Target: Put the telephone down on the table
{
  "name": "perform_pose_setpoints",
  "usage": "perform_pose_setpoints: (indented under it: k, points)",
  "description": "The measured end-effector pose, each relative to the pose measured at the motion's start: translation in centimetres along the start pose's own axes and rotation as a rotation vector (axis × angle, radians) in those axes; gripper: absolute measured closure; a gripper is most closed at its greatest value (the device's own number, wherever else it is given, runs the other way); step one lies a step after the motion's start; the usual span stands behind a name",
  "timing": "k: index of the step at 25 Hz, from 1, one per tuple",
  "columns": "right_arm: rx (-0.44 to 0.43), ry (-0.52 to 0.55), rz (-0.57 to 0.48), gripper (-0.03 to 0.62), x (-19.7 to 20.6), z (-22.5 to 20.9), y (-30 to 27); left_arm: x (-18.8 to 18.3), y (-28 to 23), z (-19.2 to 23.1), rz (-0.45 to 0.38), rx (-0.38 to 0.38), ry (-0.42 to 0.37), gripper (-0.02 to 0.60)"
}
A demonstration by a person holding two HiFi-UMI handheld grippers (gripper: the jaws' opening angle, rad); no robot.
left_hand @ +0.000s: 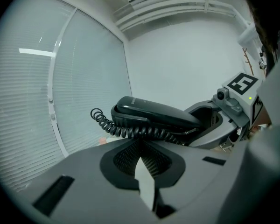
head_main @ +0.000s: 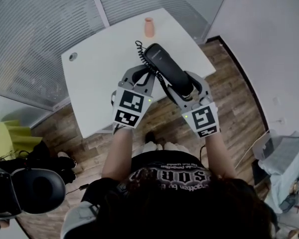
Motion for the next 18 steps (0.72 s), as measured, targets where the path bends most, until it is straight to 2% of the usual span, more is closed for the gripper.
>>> perform_pose_setpoints:
  k: [8, 18]
  points:
    - [0.062, -0.023, 0.064, 0.315, 1.2, -1.7, -3.3, -0.3, -3.7, 2.7, 0.033, 0.092, -0.018, 0.580]
    - [0.119, -0.051, 0.136, 0.315, 4.1, -4.1, -4.2, -0.2, -8.2, 2.4, 0.071, 0.182, -0.052, 0.580]
Point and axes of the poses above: the fingertips, and each gripper's own axes: y backward along the fingers, z to its left, x out of its underside, the point moved 1 cm from there along y, backward along the fingers, and after that the axes turned 15 degrees about y, right-handed, at the moved point
